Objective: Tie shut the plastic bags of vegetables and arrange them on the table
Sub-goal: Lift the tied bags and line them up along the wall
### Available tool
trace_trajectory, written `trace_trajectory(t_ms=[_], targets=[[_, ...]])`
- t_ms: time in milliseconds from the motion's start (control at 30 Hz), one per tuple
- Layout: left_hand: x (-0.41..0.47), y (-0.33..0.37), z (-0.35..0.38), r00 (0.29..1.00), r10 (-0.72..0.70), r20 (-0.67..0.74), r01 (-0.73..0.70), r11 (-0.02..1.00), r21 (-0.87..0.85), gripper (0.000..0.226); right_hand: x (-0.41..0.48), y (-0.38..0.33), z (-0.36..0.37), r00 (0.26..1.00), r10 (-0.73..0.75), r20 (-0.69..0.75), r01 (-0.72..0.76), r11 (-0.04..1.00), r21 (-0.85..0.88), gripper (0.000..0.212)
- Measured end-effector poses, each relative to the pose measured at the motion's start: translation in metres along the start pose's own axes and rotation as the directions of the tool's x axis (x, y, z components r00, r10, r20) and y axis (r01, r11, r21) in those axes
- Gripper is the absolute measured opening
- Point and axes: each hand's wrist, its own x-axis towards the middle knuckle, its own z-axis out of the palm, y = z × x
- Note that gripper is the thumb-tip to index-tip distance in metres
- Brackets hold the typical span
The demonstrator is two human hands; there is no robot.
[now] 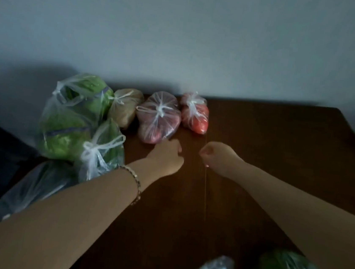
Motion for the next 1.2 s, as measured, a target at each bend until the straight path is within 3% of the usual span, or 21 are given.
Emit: trace_trajectory(t_ms=[100,267,400,467,567,667,767,867,1000,1200], targets=[[-0.069,0.020,0.037,0.970,0.049,0.236,-0.056,0.998,0.025,0.018,-0.066,0.035,0.005,0.991,0.020,0.132,-0.011,0.998,-0.066,0.020],[-0.160,0.046,0.097,0.932,0.062,0.357,-0.071,0.997,0.013,0.015,-0.165,0.090,0.008,0.987,0.008,0.161,0.024,0.980,-0.199,0.019],[-0.207,0.061,0.127,0.952,-0.007,0.307,-0.056,0.979,0.194,0.061,-0.222,0.108,0.015,0.984,0.016,0.178,0.058,0.915,-0.399,0.032],[-0.221,0.061,0.141,0.970,-0.047,0.239,-0.035,0.944,0.328,0.075,-0.246,0.112,0.025,0.963,-0.031,0.267,0.132,0.921,-0.366,0.042],[-0.234,0.053,0.151,0.965,-0.177,0.192,0.091,0.917,0.388,0.069,-0.269,0.119,0.049,0.886,-0.063,0.460,0.259,0.889,-0.377,0.065],[-0.239,0.042,0.153,0.978,-0.169,0.121,0.106,0.906,0.410,0.038,-0.273,0.125,0.078,0.829,0.001,0.559,0.361,0.763,-0.536,0.087],[-0.243,0.032,0.151,0.985,-0.139,0.104,0.097,0.938,0.334,0.013,-0.274,0.125,0.094,0.854,-0.015,0.520,0.390,0.681,-0.620,0.075],[-0.244,0.025,0.151,0.987,-0.130,0.089,0.110,0.972,0.208,0.015,-0.276,0.122,0.100,0.875,-0.077,0.478,0.385,0.709,-0.591,0.051],[-0.244,0.021,0.148,0.996,-0.088,0.020,0.083,0.983,0.164,0.016,-0.278,0.116,0.108,0.879,-0.054,0.473,0.379,0.683,-0.625,0.023],[-0.248,0.017,0.148,0.997,-0.074,0.031,0.068,0.985,0.157,0.023,-0.291,0.103,0.108,0.849,-0.020,0.527,0.401,0.673,-0.621,0.033]])
